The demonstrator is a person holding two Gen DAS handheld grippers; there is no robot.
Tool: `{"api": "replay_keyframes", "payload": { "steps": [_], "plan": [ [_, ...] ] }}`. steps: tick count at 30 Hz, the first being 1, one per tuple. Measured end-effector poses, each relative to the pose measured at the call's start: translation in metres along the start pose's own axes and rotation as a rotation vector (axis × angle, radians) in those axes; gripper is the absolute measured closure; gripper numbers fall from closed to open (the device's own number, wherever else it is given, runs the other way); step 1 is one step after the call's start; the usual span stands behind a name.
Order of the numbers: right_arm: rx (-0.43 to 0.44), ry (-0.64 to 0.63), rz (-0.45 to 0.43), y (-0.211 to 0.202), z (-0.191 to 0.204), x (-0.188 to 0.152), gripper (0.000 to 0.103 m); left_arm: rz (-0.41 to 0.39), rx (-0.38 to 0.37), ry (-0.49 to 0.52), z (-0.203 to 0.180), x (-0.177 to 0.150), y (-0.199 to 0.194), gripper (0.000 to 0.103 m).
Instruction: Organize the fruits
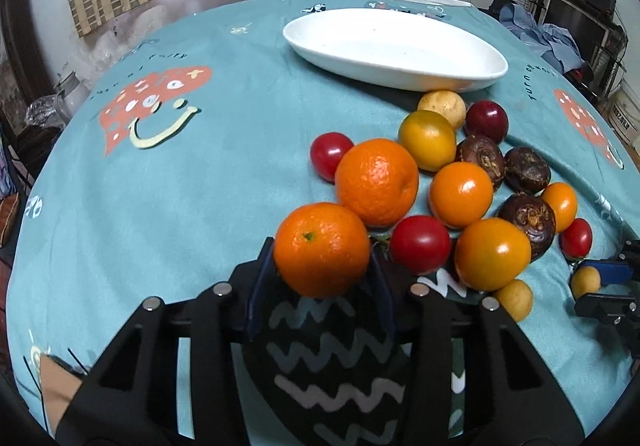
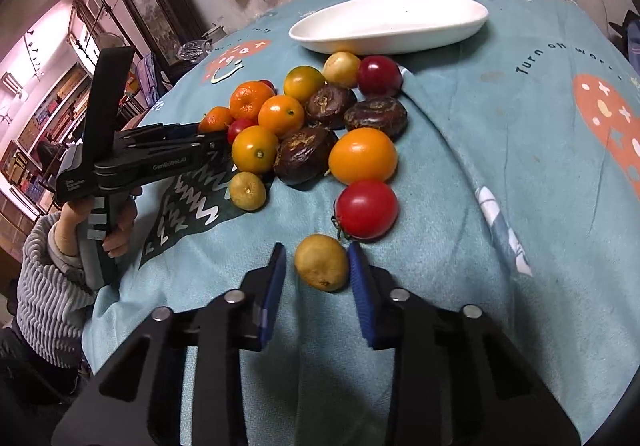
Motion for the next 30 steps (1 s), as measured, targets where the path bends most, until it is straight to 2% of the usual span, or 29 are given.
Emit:
{"api": "replay_keyframes", "payload": {
  "steps": [6,9,13,15,18,21,23,26,29,30],
  "plan": [
    [0.024,0.006,-0.023,-0.006,-0.002,-0.003,0.076,-0.019,-0.022,-0.018,0.004,-0.004,-0.006,0.060],
    [0.026,-0.001,-0.048,-0.014,0.001,-0.006,0.076,-0.055,-0.022,-0.038,0.006,-0.007,-0.020,0.060],
    [0.031,-0.007,-0.125,-0.044,0.001,0.005,0.077,-0.094,-0.057,-0.031,0.000,-0.002,-0.045,0.060],
    [0.017,-0.008,-0.183,-0.063,-0.001,0.027,0.076,-0.105,-0.052,-0.022,-0.005,0.014,-0.054,0.060],
    [-0.021,0.012,-0.290,-0.086,-0.014,0.081,0.077,-0.132,-0.037,-0.009,-0.018,0.053,-0.060,0.060],
    [-0.105,0.037,-0.346,-0.082,-0.034,0.132,0.077,-0.133,-0.057,-0.014,-0.030,0.099,-0.047,0.059],
    [-0.144,0.053,-0.339,-0.067,-0.048,0.158,0.077,-0.119,-0.066,-0.026,-0.036,0.117,-0.033,0.059],
    [-0.151,0.074,-0.286,-0.033,-0.065,0.184,0.077,-0.078,-0.078,-0.057,-0.036,0.141,-0.004,0.059],
    [-0.146,0.093,-0.263,-0.011,-0.077,0.194,0.074,-0.087,-0.056,-0.059,-0.034,0.153,0.009,0.053],
    [-0.148,0.092,-0.254,-0.007,-0.079,0.195,0.065,-0.092,-0.057,-0.060,-0.034,0.153,0.009,0.044]
  ]
}}
Point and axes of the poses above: each gripper's, at about its wrist camera, not at the fingertips, and y roughly the way its jaws point, z to its left, x to its top, the point moved 7 cm from there along y, roughly the way its jaws point, and after that the axes turned 13 degrees about z, right-handed, at the moved point
